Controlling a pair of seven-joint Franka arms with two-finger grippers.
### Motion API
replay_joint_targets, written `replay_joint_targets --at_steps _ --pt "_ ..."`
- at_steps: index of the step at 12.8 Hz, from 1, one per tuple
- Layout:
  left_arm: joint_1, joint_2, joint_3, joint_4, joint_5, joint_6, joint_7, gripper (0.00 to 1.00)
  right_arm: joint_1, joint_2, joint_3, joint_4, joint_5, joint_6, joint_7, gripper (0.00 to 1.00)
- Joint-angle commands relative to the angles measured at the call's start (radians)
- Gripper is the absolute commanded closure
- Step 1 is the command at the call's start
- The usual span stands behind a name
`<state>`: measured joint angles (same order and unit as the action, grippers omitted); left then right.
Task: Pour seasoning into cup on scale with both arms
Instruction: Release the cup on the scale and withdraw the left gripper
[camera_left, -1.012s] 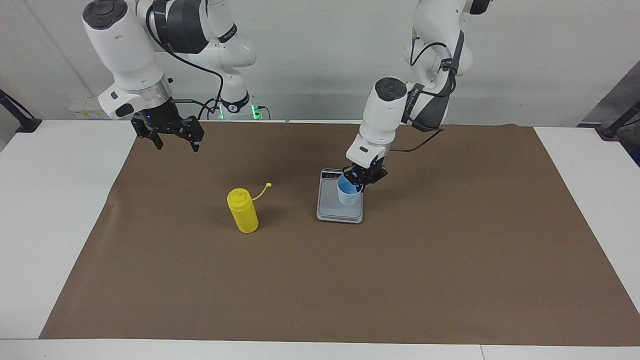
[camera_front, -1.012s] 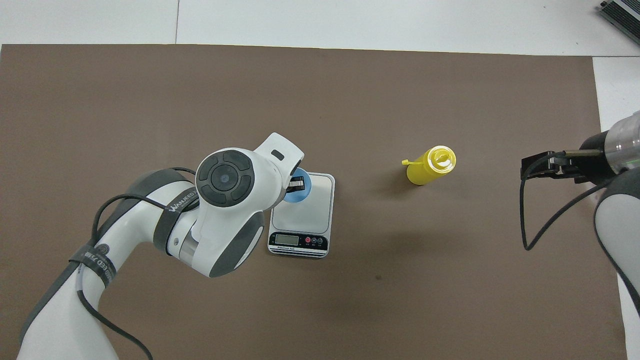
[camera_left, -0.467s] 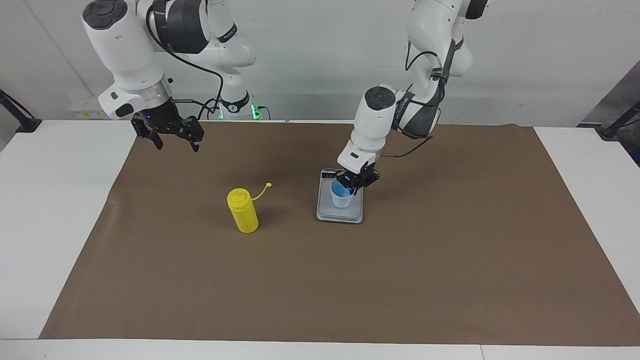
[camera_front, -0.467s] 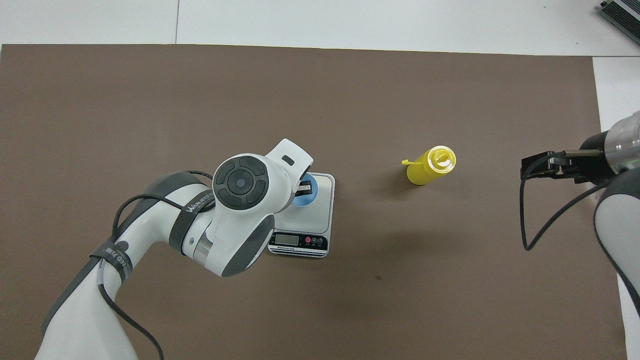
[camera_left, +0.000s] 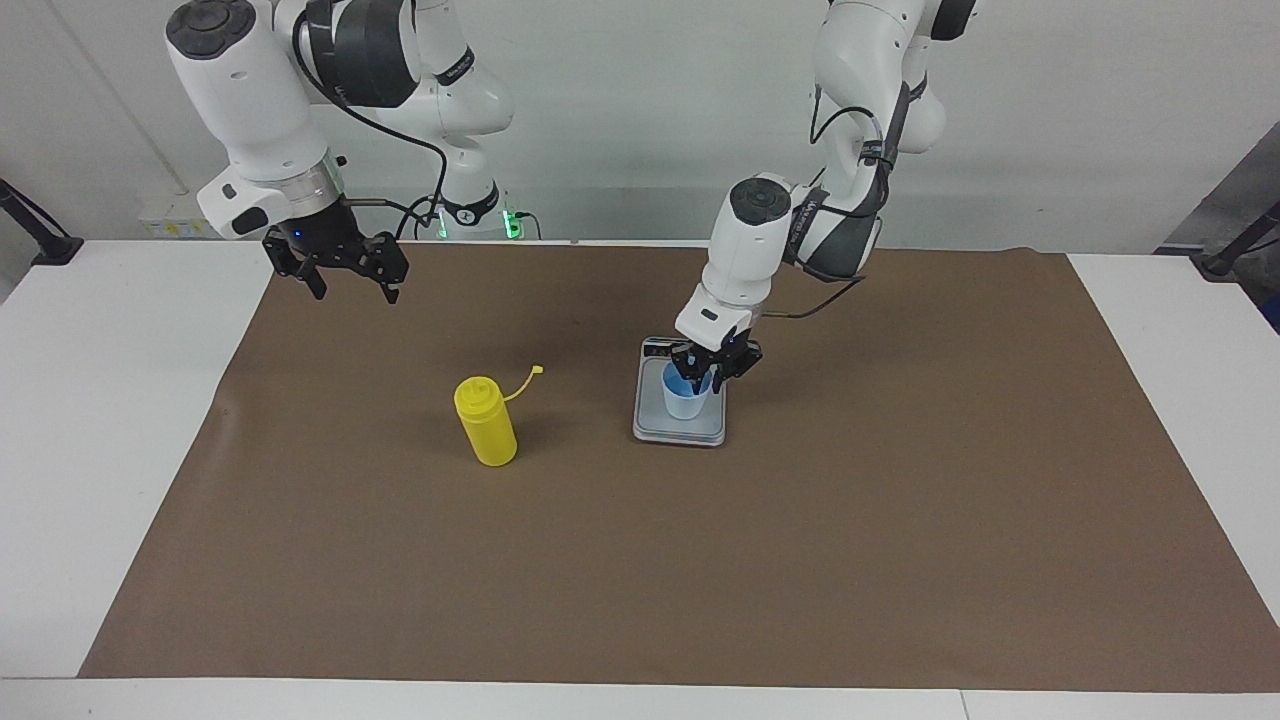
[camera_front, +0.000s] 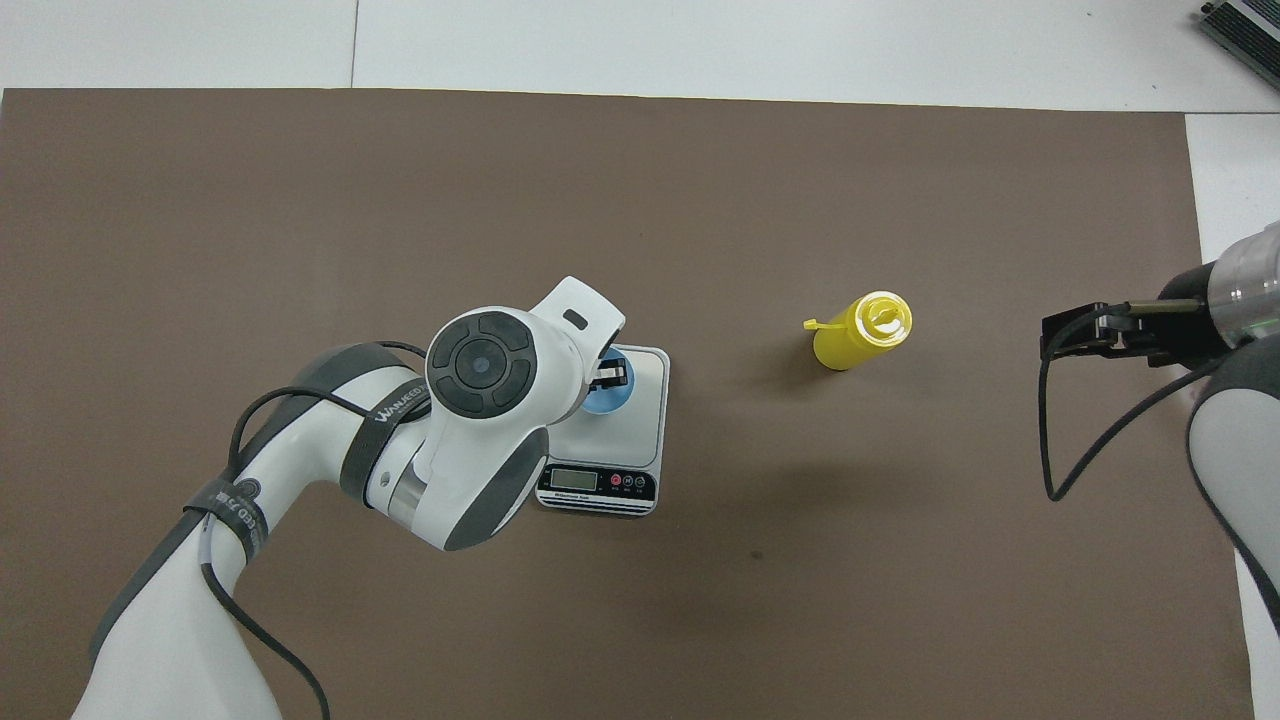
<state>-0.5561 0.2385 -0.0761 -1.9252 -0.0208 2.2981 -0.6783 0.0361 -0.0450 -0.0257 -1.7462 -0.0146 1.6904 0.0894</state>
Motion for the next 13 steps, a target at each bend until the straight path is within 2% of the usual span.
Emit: replay_joint_targets --at_steps 1,4,9,13 --pt "0.008 -0.048 0.022 0.020 0.013 -0.069 -0.006 0.00 -0.002 -0.027 0.004 -0.030 -0.002 0.015 0.003 0.00" --pt "0.082 -0.114 0.022 0.058 0.087 -0.196 0.043 0.00 -0.002 -0.026 0.004 -0.029 -0.002 0.017 0.003 0.00" --pt "0.240 -0.203 0.021 0.058 0.085 -0.314 0.314 0.00 -0.002 -0.023 0.004 -0.018 -0.004 0.018 0.001 0.00" --pt "0.407 -0.265 0.022 0.051 0.074 -0.390 0.575 0.00 0.001 -0.024 0.004 -0.015 -0.002 0.006 -0.022 0.00"
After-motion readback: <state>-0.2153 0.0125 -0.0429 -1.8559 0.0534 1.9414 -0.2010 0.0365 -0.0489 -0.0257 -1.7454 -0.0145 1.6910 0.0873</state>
